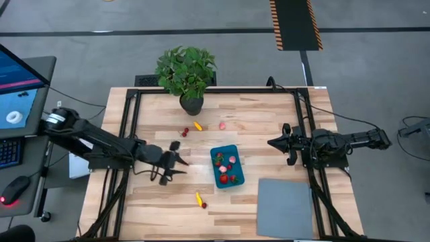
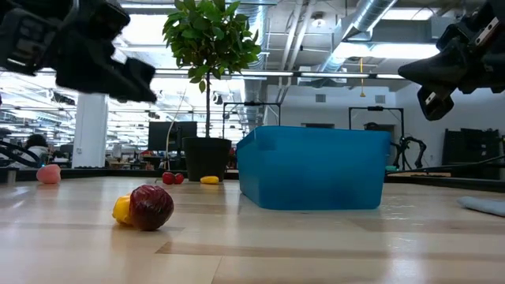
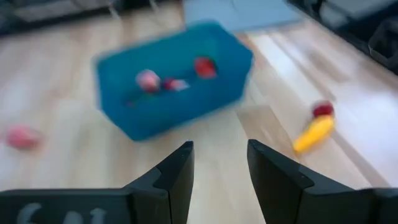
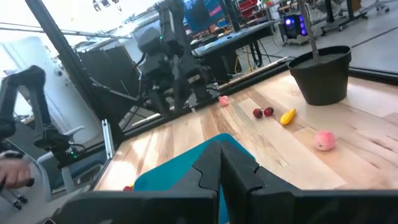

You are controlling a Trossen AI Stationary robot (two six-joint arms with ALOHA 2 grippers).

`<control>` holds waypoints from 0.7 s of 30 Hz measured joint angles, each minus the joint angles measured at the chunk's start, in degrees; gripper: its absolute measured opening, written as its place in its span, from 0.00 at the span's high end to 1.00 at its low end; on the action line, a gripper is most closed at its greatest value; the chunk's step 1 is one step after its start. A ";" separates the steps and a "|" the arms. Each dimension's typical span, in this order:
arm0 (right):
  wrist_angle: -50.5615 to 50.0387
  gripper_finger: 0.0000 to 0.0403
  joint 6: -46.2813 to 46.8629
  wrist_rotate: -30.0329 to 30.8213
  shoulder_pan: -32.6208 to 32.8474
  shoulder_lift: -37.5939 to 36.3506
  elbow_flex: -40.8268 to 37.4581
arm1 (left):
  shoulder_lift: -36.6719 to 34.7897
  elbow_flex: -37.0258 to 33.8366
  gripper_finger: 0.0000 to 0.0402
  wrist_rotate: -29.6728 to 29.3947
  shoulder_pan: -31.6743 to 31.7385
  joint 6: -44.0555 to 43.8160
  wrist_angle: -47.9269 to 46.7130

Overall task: Pick and placing Produce into tupperware
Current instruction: Put the bottom corn into the blue bin

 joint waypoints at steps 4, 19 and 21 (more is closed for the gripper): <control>0.00 0.94 0.02 0.00 0.00 0.00 -0.02 | 9.10 5.34 0.65 4.14 -0.78 -1.04 0.27; 0.11 0.94 0.02 0.15 0.00 0.00 -0.04 | 31.72 26.28 0.65 5.03 -6.44 8.08 -17.61; 0.11 0.94 0.02 0.15 0.00 0.00 -0.04 | 32.92 29.04 0.65 5.03 -6.97 9.04 -21.55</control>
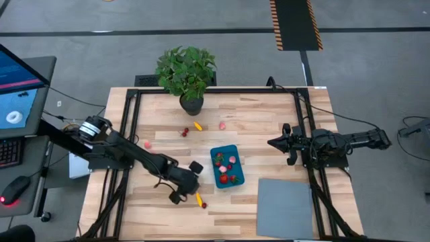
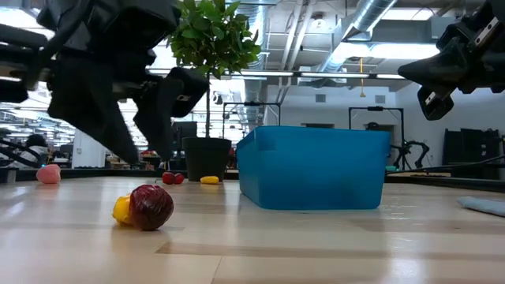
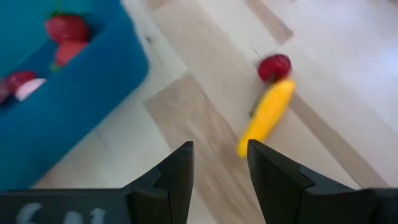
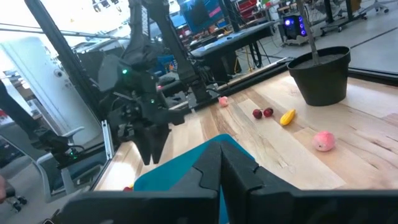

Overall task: Pick and placing Produce into tupperware
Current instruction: Put the bottom corn into the blue bin

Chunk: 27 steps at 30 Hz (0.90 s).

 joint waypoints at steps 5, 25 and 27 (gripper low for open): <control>0.00 0.91 0.01 0.02 0.00 0.00 0.00 | 2.02 4.03 0.65 0.52 -1.53 0.78 -6.47; 0.31 0.92 1.73 0.44 0.19 0.75 -0.02 | 5.74 4.95 0.65 -6.82 -7.12 -2.97 -3.47; 0.00 0.93 1.70 0.44 0.24 0.82 -0.02 | 6.62 4.95 0.65 -6.24 -7.12 -2.93 -3.22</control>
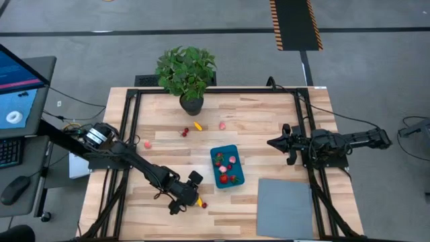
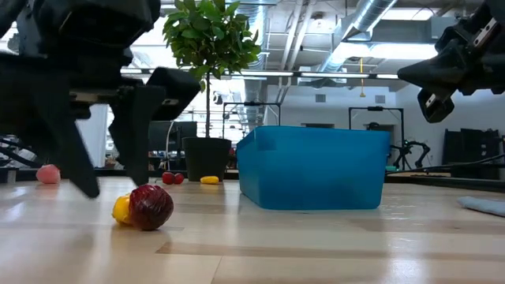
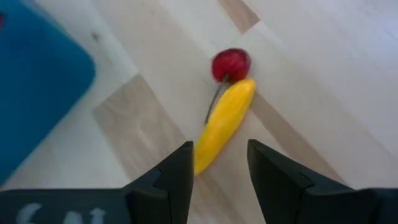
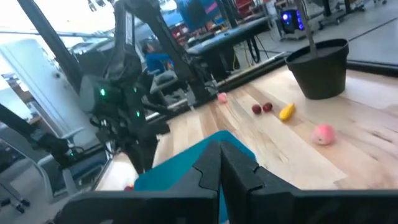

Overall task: Pick and placing Produce into tupperware
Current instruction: Put the bottom corn into the blue bin

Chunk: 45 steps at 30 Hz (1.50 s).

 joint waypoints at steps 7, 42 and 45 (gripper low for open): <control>0.20 0.92 -0.02 0.01 0.00 -0.10 0.00 | 3.15 1.27 0.65 0.87 0.57 -1.50 0.18; -0.02 0.93 -0.20 -0.42 0.00 -0.05 0.00 | -8.99 2.36 0.95 5.48 10.97 -12.81 -4.14; -0.02 0.92 -0.21 -0.47 0.00 -0.05 0.00 | -13.23 2.36 0.94 5.52 11.85 -13.08 -5.55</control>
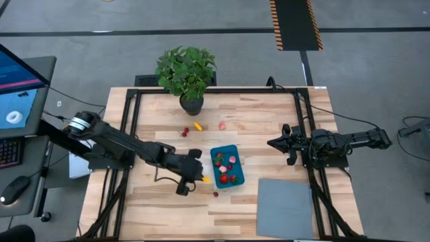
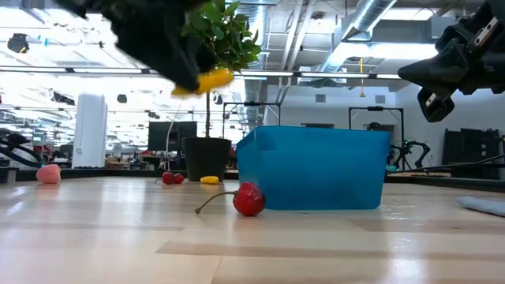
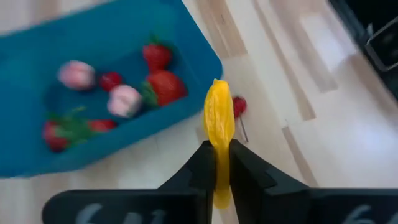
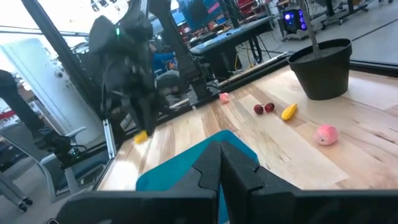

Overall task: Pick and placing Produce into tupperware
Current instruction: Put the bottom corn into the blue bin

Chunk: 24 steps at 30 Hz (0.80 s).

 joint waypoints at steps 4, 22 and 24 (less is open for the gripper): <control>-0.02 0.93 -0.06 -0.13 0.00 0.00 0.00 | -6.51 0.09 0.93 -1.21 0.44 -0.12 -2.20; -0.10 0.93 -3.59 -0.20 0.00 0.00 0.00 | -49.83 -20.36 0.93 -17.82 2.12 -1.76 11.08; -0.09 0.93 -3.60 -0.19 -0.02 0.00 0.00 | -54.83 -23.54 0.93 -20.20 2.12 -2.75 11.90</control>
